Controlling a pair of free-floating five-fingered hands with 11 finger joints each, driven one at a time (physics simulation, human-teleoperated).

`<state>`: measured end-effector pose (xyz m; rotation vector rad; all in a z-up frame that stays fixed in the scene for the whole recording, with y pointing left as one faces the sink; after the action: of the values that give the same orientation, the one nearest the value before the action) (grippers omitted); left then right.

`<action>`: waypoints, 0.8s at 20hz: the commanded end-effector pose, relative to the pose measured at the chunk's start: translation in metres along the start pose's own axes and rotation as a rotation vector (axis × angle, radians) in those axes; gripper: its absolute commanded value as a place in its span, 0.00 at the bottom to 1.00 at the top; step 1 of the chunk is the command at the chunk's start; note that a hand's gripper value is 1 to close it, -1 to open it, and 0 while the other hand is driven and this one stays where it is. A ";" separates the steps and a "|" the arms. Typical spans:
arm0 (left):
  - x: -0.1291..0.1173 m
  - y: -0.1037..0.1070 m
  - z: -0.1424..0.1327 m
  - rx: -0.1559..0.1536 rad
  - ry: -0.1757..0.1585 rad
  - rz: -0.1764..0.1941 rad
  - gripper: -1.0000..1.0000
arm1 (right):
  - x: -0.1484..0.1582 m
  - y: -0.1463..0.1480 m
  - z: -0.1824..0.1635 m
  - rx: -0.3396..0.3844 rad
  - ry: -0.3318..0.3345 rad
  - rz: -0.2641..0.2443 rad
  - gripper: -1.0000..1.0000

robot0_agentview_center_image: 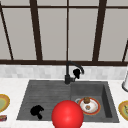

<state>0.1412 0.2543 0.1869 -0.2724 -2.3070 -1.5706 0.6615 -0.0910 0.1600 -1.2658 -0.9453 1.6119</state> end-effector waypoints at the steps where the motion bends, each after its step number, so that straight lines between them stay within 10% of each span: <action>1: 0.000 0.000 0.000 0.000 0.000 0.000 0.50 | 0.016 -0.028 -0.003 -0.008 -0.012 -0.021 1.00; 9: 0.000 0.000 0.000 0.000 0.000 0.000 0.50 | 0.046 -0.041 0.002 0.033 0.136 0.194 1.00; 16: 0.000 0.000 0.000 0.000 0.000 0.000 0.50 | 0.079 -0.036 0.005 0.015 0.411 0.377 1.00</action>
<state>0.1412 0.2543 0.1869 -0.2724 -2.3070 -1.5706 0.6482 -0.0314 0.1374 -1.8165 -0.4028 1.4935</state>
